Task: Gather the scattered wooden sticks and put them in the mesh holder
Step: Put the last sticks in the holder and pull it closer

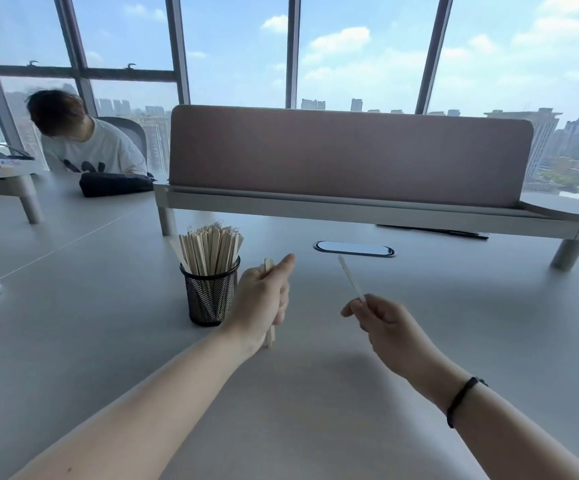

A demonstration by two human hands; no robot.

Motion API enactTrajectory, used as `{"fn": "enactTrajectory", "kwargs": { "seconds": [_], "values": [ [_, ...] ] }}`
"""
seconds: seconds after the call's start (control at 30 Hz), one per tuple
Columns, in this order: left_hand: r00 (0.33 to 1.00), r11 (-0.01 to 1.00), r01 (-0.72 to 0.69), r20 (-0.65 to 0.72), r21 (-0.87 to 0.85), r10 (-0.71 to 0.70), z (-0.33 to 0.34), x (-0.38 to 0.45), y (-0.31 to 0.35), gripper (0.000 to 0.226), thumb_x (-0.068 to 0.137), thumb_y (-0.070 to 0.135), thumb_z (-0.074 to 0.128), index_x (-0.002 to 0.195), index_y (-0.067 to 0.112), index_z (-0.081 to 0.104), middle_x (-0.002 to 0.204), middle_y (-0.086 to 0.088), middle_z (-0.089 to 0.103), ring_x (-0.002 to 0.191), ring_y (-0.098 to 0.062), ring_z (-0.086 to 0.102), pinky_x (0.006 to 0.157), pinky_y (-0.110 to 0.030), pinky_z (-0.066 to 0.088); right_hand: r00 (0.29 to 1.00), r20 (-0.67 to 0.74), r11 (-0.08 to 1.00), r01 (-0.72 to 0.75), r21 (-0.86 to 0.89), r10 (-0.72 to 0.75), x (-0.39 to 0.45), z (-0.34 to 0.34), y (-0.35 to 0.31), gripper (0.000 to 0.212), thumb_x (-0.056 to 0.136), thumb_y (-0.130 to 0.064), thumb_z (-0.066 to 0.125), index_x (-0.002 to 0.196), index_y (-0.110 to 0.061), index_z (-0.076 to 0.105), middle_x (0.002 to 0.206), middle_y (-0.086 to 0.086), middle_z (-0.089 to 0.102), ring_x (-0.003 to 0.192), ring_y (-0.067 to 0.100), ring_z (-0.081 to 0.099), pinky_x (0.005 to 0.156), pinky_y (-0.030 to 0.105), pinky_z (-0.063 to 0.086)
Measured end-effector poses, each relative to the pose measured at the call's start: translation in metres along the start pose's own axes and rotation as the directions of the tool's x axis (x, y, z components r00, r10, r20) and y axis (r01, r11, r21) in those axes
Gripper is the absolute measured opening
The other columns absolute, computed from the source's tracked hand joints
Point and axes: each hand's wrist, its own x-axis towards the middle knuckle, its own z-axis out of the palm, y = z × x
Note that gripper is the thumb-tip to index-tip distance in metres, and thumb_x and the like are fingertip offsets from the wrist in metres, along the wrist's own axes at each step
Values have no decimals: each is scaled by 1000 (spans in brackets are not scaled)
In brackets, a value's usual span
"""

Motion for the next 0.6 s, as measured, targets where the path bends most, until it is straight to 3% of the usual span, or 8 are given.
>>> {"fn": "enactTrajectory", "kwargs": {
  "seconds": [0.17, 0.33, 0.43, 0.53, 0.6],
  "values": [
    [997, 992, -64, -39, -105, 60, -5, 6, 35, 55, 101, 37, 53, 63, 25, 15, 49, 5, 15, 41, -12, 11, 41, -18, 13, 996, 54, 985, -76, 158, 68, -4, 13, -17, 37, 101, -41, 48, 83, -19, 71, 56, -8, 37, 45, 13, 29, 47, 25, 23],
    [955, 950, -268, -175, -163, 239, -43, 23, 105, 62, 92, 68, 43, 65, 22, 11, 49, 4, 12, 43, -15, 7, 43, -24, 5, 991, 136, 941, -57, 334, 12, -6, 37, -37, 30, 105, -28, 43, 88, -14, 64, 61, 5, 43, 52, 21, 32, 52, 32, 26],
    [953, 941, -273, -193, -203, 235, -66, 36, 120, 68, 86, 82, 27, 63, 20, 11, 51, 2, 11, 48, -17, 4, 48, -31, 1, 990, 137, 963, 3, 270, -42, -7, 55, -45, 34, 104, -23, 47, 78, -21, 70, 65, 2, 48, 57, 19, 41, 53, 24, 35],
    [968, 956, -222, -164, -192, 192, -80, 49, 108, 69, 86, 82, 23, 58, 20, 14, 50, 0, 11, 47, -17, 4, 51, -34, 0, 990, 123, 985, 49, 165, -70, -5, 72, -50, 29, 101, -24, 51, 83, -20, 74, 54, -4, 30, 48, 15, 25, 44, 21, 22],
    [975, 974, -176, -162, -141, 153, -86, 55, 94, 65, 92, 70, 30, 55, 19, 18, 47, 2, 14, 43, -16, 9, 49, -33, 3, 990, 114, 982, 67, 174, -88, -2, 84, -52, 27, 101, -23, 53, 85, -22, 75, 52, -8, 26, 49, 17, 22, 46, 23, 19]
  ]
}}
